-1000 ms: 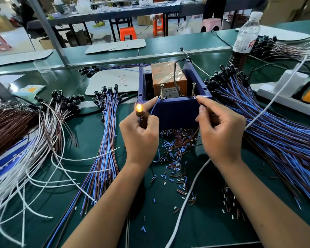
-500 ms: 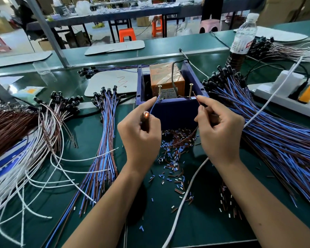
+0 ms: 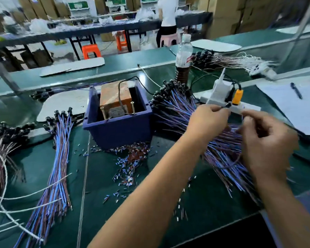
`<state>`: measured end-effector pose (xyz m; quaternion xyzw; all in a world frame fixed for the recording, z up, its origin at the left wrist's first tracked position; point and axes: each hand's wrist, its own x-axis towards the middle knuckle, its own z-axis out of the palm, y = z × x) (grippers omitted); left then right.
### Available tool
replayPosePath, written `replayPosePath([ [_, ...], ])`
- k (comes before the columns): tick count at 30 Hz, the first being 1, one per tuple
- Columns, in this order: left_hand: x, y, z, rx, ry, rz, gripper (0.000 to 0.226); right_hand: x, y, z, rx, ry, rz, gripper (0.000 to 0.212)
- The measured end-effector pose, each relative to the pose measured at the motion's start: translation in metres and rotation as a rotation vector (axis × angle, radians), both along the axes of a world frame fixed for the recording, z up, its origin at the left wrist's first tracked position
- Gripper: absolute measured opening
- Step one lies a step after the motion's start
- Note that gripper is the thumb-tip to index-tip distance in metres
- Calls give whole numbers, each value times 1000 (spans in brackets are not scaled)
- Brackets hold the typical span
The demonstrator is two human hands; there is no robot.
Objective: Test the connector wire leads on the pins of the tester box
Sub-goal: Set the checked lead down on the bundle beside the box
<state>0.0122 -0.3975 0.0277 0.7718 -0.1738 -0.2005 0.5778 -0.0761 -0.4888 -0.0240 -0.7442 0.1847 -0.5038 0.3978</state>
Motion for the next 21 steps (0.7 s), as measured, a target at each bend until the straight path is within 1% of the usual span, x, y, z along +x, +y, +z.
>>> replayPosePath([
  [2,1,-36,3,-116,381,-67,26,-14,-33,11,-15,101,-80,26],
  [4,5,-62,-2,-230,648,-94,31,-26,-59,18,-72,230,-174,32],
  [6,12,-76,-9,-342,800,-63,32,-32,-74,22,-179,407,-305,38],
  [8,18,-82,-12,-470,878,15,32,-33,-77,25,-265,558,-367,47],
  [10,24,-83,-12,-611,884,59,36,-27,-70,25,-372,593,-336,46],
  [12,32,-81,-11,-745,848,114,39,-15,-58,23,-461,614,-182,48],
  [14,44,-76,-8,-846,831,217,41,-2,-44,18,-465,672,-11,51],
  [16,55,-67,-2,-905,781,317,38,9,-34,12,-479,711,23,39],
  [18,63,-56,4,-944,728,380,31,15,-28,9,-496,686,6,29],
  [21,68,-38,9,-918,596,429,11,21,-25,11,-491,637,81,26],
])
